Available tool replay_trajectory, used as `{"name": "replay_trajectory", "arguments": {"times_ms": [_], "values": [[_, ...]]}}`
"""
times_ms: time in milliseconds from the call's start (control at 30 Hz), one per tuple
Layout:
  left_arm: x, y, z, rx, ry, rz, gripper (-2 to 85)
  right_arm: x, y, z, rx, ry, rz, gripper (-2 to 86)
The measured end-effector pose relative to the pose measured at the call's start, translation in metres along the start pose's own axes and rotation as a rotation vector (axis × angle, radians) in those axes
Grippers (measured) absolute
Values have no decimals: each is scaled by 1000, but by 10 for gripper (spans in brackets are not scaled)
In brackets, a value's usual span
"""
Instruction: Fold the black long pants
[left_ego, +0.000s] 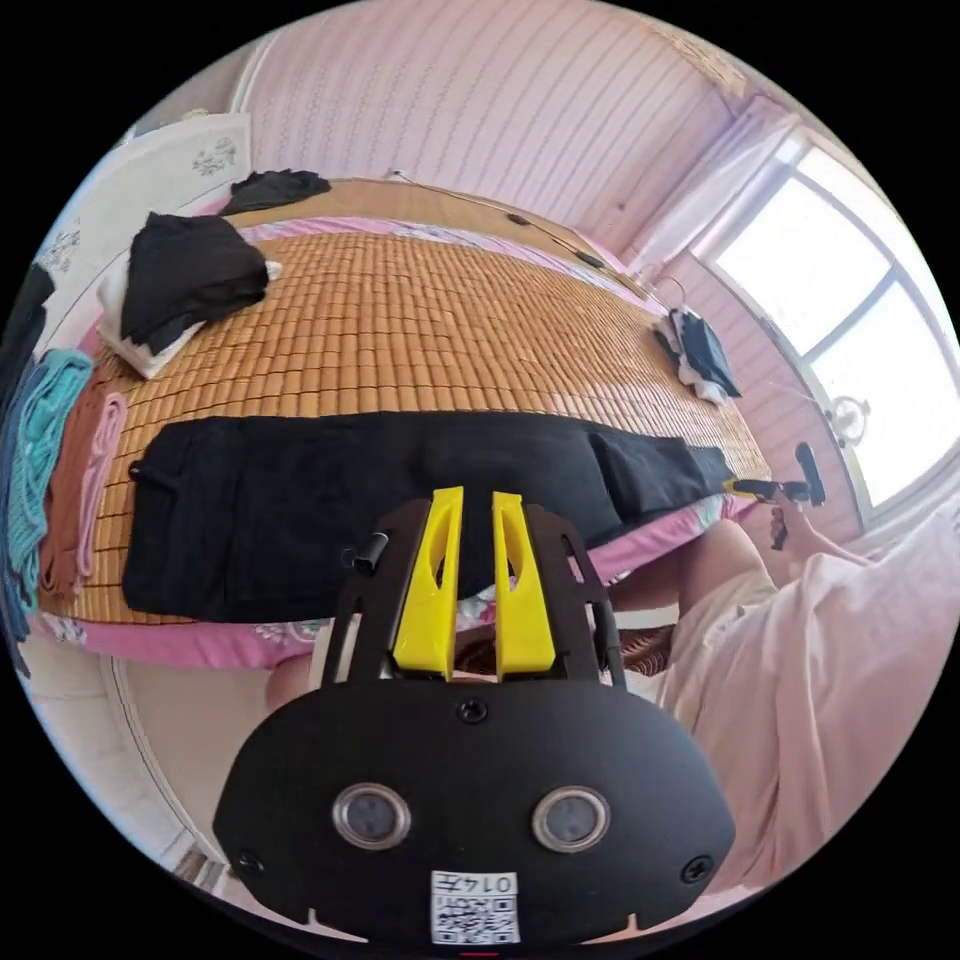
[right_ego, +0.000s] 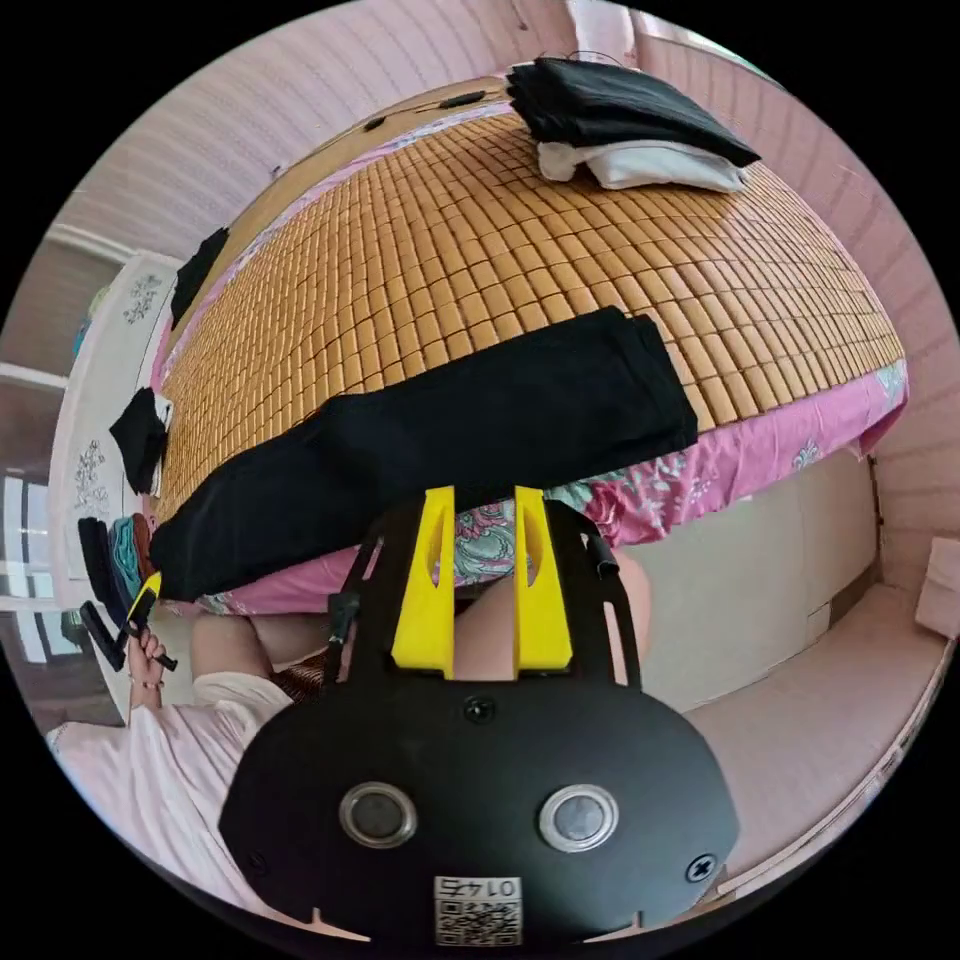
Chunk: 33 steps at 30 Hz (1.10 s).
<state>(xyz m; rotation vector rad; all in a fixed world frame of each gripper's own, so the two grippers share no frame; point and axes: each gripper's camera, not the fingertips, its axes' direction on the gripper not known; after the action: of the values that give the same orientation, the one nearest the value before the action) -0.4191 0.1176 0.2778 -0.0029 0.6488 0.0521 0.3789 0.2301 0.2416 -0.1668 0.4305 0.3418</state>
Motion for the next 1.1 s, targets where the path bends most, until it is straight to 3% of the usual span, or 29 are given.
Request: {"name": "replay_trajectory", "arguments": {"times_ms": [167, 367, 500, 633, 867, 1100], "values": [[85, -13, 109, -188, 148, 140, 78, 75, 12, 2, 114, -19, 231, 97], [119, -15, 179, -343, 34, 239, 72, 112, 27, 17, 67, -65, 232, 34], [119, -14, 196, -356, 22, 226, 58, 118, 45, 9, 122, -110, 187, 9], [121, -9, 208, -336, 44, 216, 60, 121, 72, -36, 338, -197, 87, 1], [119, 0, 241, -346, 63, 183, 36, 159, 80, 21, 134, -176, 284, 1], [127, 7, 264, -355, 57, 184, 7, 124, 95, -18, 254, -111, 239, 0]]}}
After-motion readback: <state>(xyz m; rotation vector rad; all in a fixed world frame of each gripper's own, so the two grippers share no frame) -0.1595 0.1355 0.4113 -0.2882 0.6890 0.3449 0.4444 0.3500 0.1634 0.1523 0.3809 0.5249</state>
